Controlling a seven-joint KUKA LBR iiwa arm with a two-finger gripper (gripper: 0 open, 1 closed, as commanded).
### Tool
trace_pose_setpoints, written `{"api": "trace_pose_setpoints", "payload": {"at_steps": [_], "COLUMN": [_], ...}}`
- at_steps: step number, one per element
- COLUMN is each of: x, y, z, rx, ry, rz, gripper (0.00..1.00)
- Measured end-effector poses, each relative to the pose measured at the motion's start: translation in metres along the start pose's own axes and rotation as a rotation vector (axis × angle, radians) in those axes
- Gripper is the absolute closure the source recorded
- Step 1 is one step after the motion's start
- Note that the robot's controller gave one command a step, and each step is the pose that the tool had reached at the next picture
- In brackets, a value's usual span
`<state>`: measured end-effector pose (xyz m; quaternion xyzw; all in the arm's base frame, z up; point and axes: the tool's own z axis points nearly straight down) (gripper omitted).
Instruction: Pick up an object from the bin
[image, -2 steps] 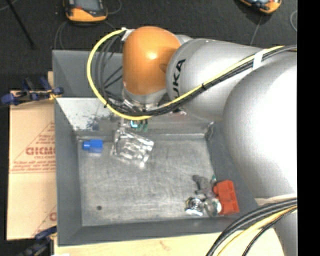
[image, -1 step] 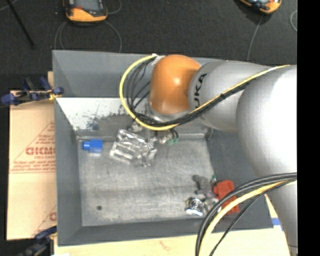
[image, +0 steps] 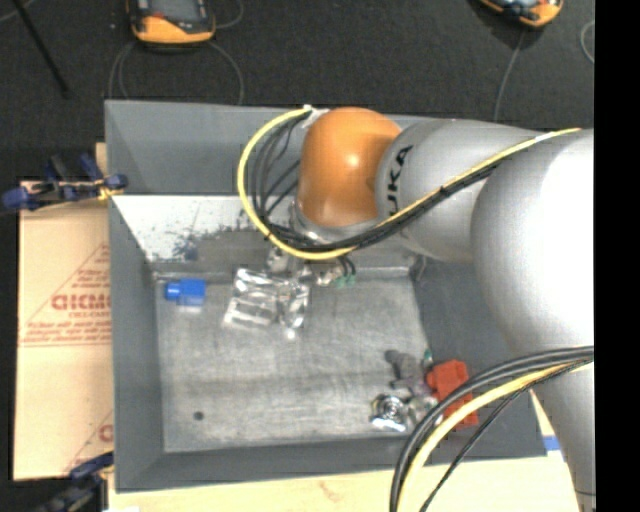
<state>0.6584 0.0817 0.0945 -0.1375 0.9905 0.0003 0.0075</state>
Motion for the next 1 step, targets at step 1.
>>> {"api": "trace_pose_setpoints", "payload": {"at_steps": [1], "x": [0.0114], "y": [-0.0079], "z": [-0.1064], "rx": [0.001], "ry": [0.006], "rz": [-0.128], "gripper": [1.00]}}
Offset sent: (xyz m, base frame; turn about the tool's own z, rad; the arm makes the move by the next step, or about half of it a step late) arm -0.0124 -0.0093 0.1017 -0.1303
